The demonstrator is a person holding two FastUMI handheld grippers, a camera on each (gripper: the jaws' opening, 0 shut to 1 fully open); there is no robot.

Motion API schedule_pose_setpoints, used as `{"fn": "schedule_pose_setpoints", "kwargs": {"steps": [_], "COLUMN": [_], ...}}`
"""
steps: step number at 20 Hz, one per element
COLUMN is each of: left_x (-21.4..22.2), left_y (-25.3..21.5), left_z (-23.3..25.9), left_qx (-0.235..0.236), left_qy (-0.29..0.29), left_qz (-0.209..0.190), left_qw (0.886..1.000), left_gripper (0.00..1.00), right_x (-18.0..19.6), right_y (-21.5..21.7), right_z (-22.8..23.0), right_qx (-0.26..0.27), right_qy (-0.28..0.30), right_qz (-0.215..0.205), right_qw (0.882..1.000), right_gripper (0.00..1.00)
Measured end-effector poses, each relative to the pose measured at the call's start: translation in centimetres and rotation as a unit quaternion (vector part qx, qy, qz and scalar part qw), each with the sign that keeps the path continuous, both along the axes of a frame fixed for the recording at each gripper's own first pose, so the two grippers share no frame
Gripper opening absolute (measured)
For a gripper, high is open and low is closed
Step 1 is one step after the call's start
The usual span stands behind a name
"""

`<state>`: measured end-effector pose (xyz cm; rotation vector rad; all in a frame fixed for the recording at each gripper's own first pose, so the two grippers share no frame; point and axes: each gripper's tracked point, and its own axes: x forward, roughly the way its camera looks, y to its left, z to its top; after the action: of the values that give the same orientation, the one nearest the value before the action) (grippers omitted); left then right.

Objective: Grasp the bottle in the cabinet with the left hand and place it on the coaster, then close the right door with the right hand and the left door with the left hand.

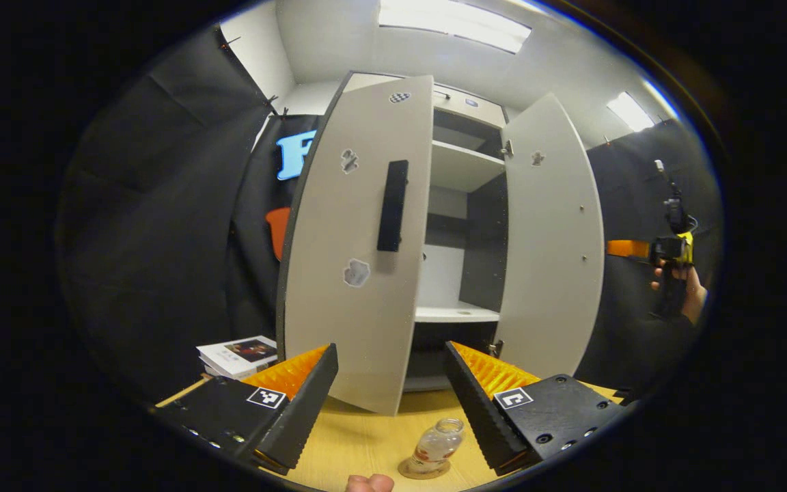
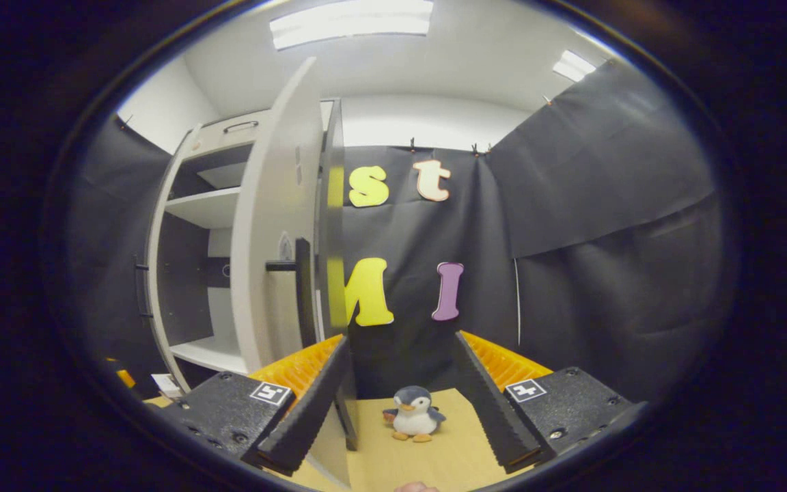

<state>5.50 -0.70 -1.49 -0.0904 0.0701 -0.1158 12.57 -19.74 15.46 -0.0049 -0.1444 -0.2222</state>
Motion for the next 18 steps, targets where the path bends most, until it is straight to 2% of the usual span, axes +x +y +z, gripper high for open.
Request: {"fn": "schedule_pose_setpoints", "kwargs": {"steps": [1,2,3,5,7,12,17,18], "left_x": [-0.4,-0.8,-1.0,-1.5,-1.5,-0.6,-1.1,-1.3], "left_y": [-0.6,-1.2,-1.4,-1.3,-0.8,1.2,2.8,3.0], "left_z": [-0.5,-0.8,-1.1,-1.3,-1.2,0.1,0.4,0.3], "left_qx": [-0.003,-0.006,-0.007,-0.007,-0.005,0.011,0.015,0.016], "left_qy": [0.007,0.013,0.017,0.017,0.012,-0.015,-0.02,-0.018], "left_qz": [-0.008,-0.014,-0.015,-0.01,-0.001,0.022,0.042,0.045], "left_qw": [1.0,1.0,1.0,1.0,1.0,1.0,0.999,0.999], "left_gripper": [0.99,0.95,0.99,0.95,0.95,0.95,0.95,0.99], "right_x": [0.9,1.4,1.8,1.7,1.7,1.8,2.3,2.6], "right_y": [0.0,0.2,0.6,0.7,1.1,4.5,10.9,11.9], "right_z": [0.2,0.1,0.0,0.2,0.3,-0.3,-1.6,-1.7], "right_qx": [-0.001,-0.003,-0.006,-0.02,-0.029,-0.03,-0.04,-0.045], "right_qy": [0.001,0.004,0.008,0.004,-0.002,0.018,0.024,0.022], "right_qz": [0.003,0.005,0.011,0.002,0.003,0.051,0.112,0.12], "right_qw": [1.0,1.0,1.0,1.0,1.0,0.998,0.993,0.992], "right_gripper": [0.93,0.98,0.98,0.98,0.97,0.96,0.96,0.96]}}
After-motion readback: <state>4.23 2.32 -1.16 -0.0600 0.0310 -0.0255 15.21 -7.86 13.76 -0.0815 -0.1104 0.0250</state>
